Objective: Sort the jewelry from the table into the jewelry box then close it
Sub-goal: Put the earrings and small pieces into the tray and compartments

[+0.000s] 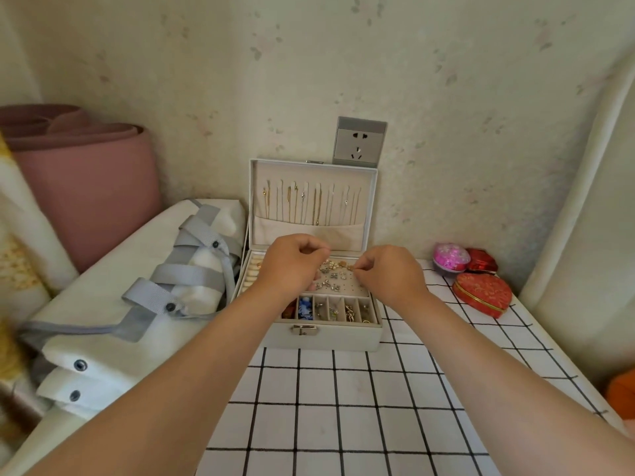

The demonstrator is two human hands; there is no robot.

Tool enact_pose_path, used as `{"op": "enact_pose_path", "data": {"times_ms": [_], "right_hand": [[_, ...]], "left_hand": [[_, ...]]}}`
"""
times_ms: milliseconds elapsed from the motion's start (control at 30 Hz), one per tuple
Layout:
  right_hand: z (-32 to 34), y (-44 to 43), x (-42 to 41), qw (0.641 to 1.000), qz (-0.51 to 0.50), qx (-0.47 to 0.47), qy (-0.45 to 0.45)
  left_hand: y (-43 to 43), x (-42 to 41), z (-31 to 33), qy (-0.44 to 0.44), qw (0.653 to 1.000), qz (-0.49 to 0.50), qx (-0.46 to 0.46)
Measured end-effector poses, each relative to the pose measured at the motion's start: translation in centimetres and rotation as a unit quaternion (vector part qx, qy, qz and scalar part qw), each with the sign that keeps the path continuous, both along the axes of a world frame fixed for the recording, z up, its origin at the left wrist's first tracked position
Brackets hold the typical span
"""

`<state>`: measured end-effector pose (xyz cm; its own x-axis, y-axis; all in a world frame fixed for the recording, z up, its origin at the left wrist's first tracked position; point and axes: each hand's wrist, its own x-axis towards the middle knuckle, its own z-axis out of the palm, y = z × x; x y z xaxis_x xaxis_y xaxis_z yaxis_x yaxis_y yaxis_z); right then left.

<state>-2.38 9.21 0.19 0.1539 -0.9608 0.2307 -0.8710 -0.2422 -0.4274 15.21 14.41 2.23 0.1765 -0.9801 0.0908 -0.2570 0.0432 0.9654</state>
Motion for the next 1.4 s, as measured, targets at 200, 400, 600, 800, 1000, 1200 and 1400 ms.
{"op": "enact_pose_path", "data": {"times_ms": [200,400,600,800,1000,1200,1400], "right_hand": [[0.0,0.0,0.7,0.999,-0.002,-0.029,0.045],[-0.3,-0.2,0.5,0.996,0.033,-0.038,0.072],[0.7,-0.2,0.2,0.993,0.065,-0.008,-0.096],[4.7,1.2,-0.1,0.905,0.110,0.233,-0.339],[4.5,1.3,-0.2,0.871,0.091,0.264,-0.404],[2.2,0.3,-1.0,0.973,0.025,0.099,-0.205],[0.4,0.2,-1.4,1.000,-0.009,-0.003,0.028]], "left_hand": [[0.1,-0.3,-0.3,-0.032,0.999,-0.003,-0.004],[0.1,-0.7,-0.3,-0.041,0.999,-0.006,-0.007],[0.3,-1.1,-0.2,-0.021,1.000,-0.006,-0.010],[0.2,-1.6,-0.1,0.003,0.994,0.056,-0.097],[0.2,-2.0,-0.1,-0.038,0.991,0.048,-0.117],[0.0,-1.3,-1.4,-0.249,0.965,-0.024,-0.078],[0.0,-0.7,-2.7,-0.472,0.868,-0.110,-0.104]]}}
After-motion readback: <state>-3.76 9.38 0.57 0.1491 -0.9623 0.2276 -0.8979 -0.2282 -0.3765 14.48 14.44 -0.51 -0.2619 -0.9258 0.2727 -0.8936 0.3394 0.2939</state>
